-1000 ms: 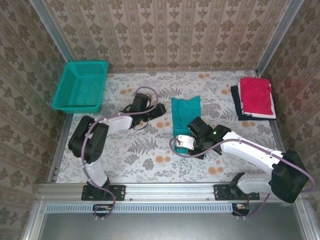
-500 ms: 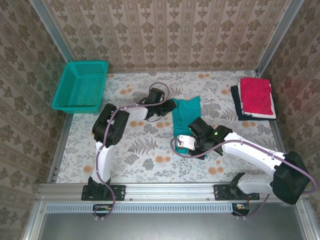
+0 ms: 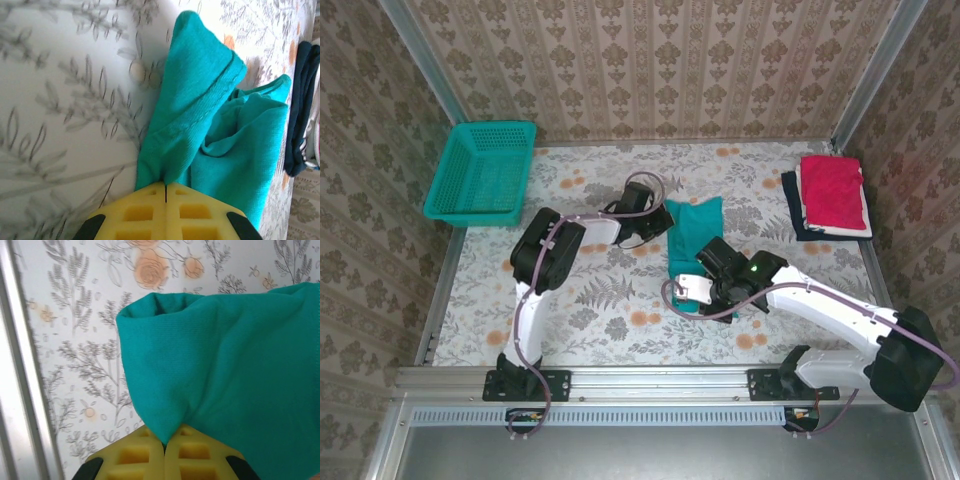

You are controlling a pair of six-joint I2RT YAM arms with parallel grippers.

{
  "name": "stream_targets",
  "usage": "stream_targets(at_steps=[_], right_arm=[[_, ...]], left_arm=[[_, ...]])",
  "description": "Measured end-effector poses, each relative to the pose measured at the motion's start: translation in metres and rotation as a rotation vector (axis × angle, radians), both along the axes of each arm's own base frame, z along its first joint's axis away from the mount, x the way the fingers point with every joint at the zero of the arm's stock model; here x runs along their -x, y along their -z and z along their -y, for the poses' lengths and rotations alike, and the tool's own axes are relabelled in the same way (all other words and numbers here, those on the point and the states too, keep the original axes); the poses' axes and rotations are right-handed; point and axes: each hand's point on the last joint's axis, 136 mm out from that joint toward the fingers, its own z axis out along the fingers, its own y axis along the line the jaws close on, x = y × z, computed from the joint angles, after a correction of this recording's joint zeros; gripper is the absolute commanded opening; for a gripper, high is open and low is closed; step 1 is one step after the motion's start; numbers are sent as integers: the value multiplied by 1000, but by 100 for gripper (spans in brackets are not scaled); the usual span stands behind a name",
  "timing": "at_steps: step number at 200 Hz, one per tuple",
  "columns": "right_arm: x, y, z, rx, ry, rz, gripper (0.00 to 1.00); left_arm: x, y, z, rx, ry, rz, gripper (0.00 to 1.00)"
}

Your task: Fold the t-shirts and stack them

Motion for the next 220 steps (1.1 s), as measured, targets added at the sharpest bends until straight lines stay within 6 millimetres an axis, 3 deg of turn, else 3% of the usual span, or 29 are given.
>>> stream_targets(at_steps=[43,83,115,180,220], right_arm=[[13,-27,-3,7,-37,-13,0],[-3,-51,-8,36,-97,29,0],[-44,-53,-7,84,-96,45,0],[-132,-37,3,188,-74,57,0],[-171,-25,2,234,-70,63,0]], left_arm=[[45,3,-15,-19,40,-35,0],[57,3,-21,-15,56,-44,0],[57,3,-22,5,64,-40,0],[58,3,-24,84,103,-35,0],[58,3,-24,116,125,-47,0]])
